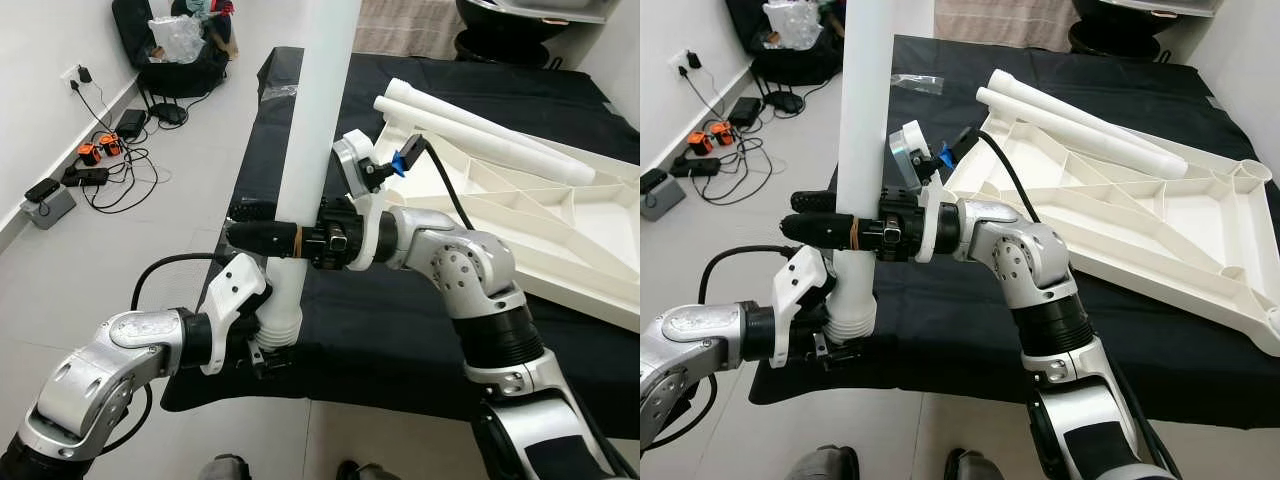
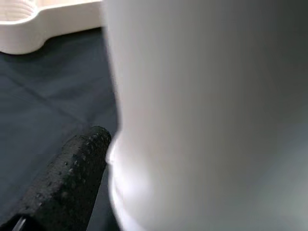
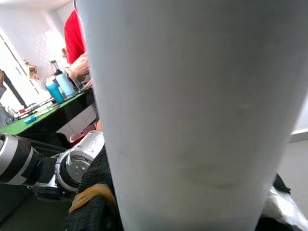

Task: Building children table

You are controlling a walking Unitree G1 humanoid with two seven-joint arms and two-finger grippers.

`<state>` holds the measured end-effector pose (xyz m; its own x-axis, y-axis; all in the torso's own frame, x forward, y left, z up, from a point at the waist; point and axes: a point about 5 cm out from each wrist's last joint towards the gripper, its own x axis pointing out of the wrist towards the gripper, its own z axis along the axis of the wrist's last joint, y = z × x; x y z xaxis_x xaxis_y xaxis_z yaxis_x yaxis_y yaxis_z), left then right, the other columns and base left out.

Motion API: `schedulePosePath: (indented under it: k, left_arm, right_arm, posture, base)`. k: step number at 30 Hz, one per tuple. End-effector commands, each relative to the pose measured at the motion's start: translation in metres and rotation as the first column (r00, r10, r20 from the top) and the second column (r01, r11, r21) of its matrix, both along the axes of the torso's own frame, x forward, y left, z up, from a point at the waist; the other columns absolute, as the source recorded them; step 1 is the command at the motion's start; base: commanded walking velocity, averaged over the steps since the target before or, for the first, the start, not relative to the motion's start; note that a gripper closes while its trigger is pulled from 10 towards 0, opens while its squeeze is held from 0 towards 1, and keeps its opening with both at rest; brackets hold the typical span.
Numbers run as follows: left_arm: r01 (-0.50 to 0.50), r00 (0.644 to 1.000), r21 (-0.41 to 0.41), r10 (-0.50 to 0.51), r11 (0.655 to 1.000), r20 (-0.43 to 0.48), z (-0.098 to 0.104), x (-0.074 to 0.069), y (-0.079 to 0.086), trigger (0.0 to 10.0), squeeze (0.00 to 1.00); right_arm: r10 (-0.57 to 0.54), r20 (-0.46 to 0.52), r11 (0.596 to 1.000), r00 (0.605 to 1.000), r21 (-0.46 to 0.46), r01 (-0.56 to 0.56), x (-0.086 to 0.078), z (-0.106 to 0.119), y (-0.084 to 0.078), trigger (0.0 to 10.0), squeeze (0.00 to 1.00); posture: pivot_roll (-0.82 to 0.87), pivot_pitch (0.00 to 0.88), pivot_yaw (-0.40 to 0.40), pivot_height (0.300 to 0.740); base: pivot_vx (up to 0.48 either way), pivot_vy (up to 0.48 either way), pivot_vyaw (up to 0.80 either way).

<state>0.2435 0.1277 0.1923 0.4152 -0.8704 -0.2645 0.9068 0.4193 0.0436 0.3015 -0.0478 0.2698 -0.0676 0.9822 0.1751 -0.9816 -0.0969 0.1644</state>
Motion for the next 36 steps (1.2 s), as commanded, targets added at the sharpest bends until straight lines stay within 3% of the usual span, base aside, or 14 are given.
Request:
schedulePosePath:
  k: [1, 4, 5, 11, 16, 20, 23, 24, 25, 26, 27, 29, 30, 36]
  left_arm:
    - [-0.002, 1.000, -0.005, 0.002, 1.000, 0.013, 0.004, 0.000, 0.000, 10.0, 0.00]
    - [0.004, 1.000, -0.021, -0.004, 1.000, 0.010, 0.007, 0.000, -0.001, 10.0, 0.00]
    - [-0.018, 0.998, -0.010, 0.019, 1.000, 0.062, 0.013, 0.003, -0.002, 10.0, 0.00]
    - [-0.089, 0.992, -0.018, 0.090, 0.996, 0.086, 0.015, 0.008, 0.005, 10.0, 0.00]
    - [-0.158, 0.982, 0.108, 0.146, 0.981, 0.119, 0.000, 0.009, 0.017, 10.0, 0.00]
    - [-0.192, 0.976, 0.132, 0.175, 0.972, 0.132, -0.004, 0.010, 0.021, 10.0, 0.00]
    - [-0.359, 0.920, 0.102, 0.334, 0.928, 0.205, -0.008, 0.016, 0.026, 10.0, 0.00]
    - [-0.359, 0.920, 0.102, 0.334, 0.928, 0.205, -0.008, 0.016, 0.026, 10.0, 0.00]
    - [-0.378, 0.909, 0.073, 0.355, 0.923, 0.218, -0.008, 0.016, 0.021, 10.0, 0.00]
    - [-0.378, 0.909, 0.073, 0.355, 0.923, 0.218, -0.008, 0.016, 0.021, 10.0, 0.00]
    - [-0.383, 0.905, 0.054, 0.362, 0.922, 0.223, -0.008, 0.015, 0.017, 10.0, 0.00]
    - [-0.395, 0.897, -0.012, 0.388, 0.919, 0.211, -0.008, 0.011, 0.005, 10.0, 0.00]
    - [-0.395, 0.897, -0.012, 0.388, 0.919, 0.211, -0.008, 0.011, 0.005, 10.0, 0.00]
    - [-0.369, 0.920, -0.069, 0.375, 0.927, 0.116, -0.028, -0.012, -0.031, 10.0, 0.00]
  right_arm:
    - [0.016, 0.024, 1.000, 1.000, 0.013, -0.016, 0.001, 0.007, 0.001, 10.0, 0.00]
    - [0.006, 0.023, 1.000, 1.000, 0.011, -0.006, 0.003, 0.008, 0.000, 10.0, 0.00]
    - [-0.081, 0.043, 0.997, 0.996, 0.003, 0.081, 0.015, 0.008, -0.006, 10.0, 0.00]
    - [-0.250, 0.045, 0.968, 0.967, 0.016, 0.249, 0.040, 0.016, -0.023, 10.0, 0.00]
    - [-0.344, 0.071, 0.939, 0.936, 0.007, 0.345, 0.051, 0.020, -0.041, 10.0, 0.00]
    - [-0.392, 0.081, 0.919, 0.916, 0.003, 0.393, 0.055, 0.021, -0.046, 10.0, 0.00]
    - [-0.617, 0.113, 0.786, 0.779, 0.028, 0.618, 0.076, 0.035, -0.070, 10.0, 0.00]
    - [-0.617, 0.113, 0.786, 0.779, 0.028, 0.618, 0.076, 0.035, -0.070, 10.0, 0.00]
    - [-0.671, 0.120, 0.741, 0.732, 0.050, 0.670, 0.080, 0.043, -0.076, 10.0, 0.00]
    - [-0.671, 0.120, 0.741, 0.732, 0.050, 0.670, 0.080, 0.043, -0.076, 10.0, 0.00]
    - [-0.698, 0.123, 0.716, 0.706, 0.066, 0.695, 0.083, 0.049, -0.079, 10.0, 0.00]
    - [-0.779, 0.118, 0.627, 0.616, 0.158, 0.763, 0.090, 0.069, -0.086, 10.0, 0.00]
    - [-0.779, 0.118, 0.627, 0.616, 0.158, 0.763, 0.090, 0.069, -0.086, 10.0, 0.00]
    - [-0.850, 0.046, 0.518, 0.524, 0.253, 0.817, 0.098, 0.085, -0.081, 10.0, 0.00]
  posture:
    - [0.09, 0.178, -0.039, 0.740]
    - [0.09, 0.178, -0.039, 0.740]
    - [0.09, 0.184, -0.042, 0.740]
    - [0.09, 0.184, -0.040, 0.740]
    - [0.09, 0.192, -0.035, 0.740]
    - [0.10, 0.198, -0.035, 0.740]
    - [0.09, 0.166, -0.046, 0.740]
    - [0.09, 0.166, -0.046, 0.740]
    - [0.09, 0.162, -0.047, 0.740]
    - [0.09, 0.162, -0.047, 0.740]
    - [0.09, 0.156, -0.048, 0.740]
    - [0.10, 0.141, -0.045, 0.740]
    - [0.10, 0.141, -0.045, 0.740]
    - [0.10, 0.146, -0.058, 0.740]
  base:
    - [0.000, 0.000, 0.00]
    - [0.000, 0.000, 0.00]
    - [0.000, 0.000, 0.00]
    - [0.000, 0.000, 0.00]
    - [0.000, 0.000, 0.00]
    - [0.000, 0.000, 0.00]
    - [0.000, 0.000, 0.00]
    - [0.000, 0.000, 0.00]
    - [0.000, 0.000, 0.00]
    - [0.000, 0.000, 0.00]
    - [0.000, 0.000, 0.00]
    - [0.000, 0.000, 0.00]
    - [0.000, 0.000, 0.00]
    - [0.000, 0.000, 0.00]
